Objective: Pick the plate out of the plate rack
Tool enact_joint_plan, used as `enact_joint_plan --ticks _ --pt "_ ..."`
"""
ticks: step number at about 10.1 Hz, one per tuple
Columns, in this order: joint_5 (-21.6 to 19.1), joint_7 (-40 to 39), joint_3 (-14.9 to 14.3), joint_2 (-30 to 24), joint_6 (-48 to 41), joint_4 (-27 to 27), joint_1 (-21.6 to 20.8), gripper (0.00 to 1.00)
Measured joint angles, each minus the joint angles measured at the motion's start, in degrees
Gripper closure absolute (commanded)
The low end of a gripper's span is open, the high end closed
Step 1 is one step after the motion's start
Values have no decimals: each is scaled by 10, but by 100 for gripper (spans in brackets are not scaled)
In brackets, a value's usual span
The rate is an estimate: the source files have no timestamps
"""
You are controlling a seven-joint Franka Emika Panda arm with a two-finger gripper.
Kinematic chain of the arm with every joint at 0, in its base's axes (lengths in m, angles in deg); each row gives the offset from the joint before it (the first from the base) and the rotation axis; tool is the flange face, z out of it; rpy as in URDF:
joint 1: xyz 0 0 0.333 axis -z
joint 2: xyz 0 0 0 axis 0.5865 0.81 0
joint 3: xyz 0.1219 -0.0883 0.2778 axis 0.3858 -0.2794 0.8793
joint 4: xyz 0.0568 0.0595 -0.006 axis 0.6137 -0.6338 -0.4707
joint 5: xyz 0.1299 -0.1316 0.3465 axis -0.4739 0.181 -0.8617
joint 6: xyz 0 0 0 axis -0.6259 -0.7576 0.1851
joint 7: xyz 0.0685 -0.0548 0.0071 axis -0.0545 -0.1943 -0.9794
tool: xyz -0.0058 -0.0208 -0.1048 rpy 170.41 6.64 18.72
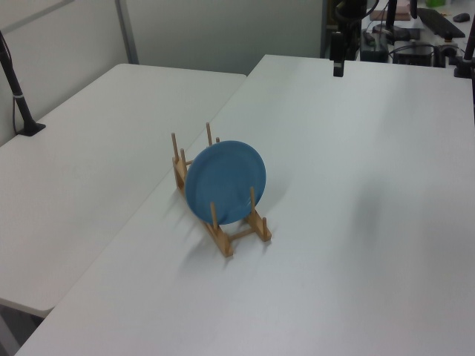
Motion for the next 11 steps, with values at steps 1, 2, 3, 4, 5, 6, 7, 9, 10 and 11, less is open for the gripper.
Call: enact_joint_plan --ticks 1,2,3,4,5,6,7,9,10,11 --pt "0 0 4 0 -1 -5 0 0" --pt "0 -1 4 0 -1 -5 0 0" --pt "0 -2 4 0 -1 -5 1 0" --pt "0 -3 4 0 -1 -4 1 0" --pt "0 -4 4 0 -1 -4 1 0" --pt "0 -8 4 0 -1 -4 1 0" --pt "0 -9 5 2 19 -3 -4 0" --pt "0 -6 9 28 104 4 -45 0" --pt "3 25 10 56 154 7 -75 0" --pt "30 74 11 85 206 10 -105 3"
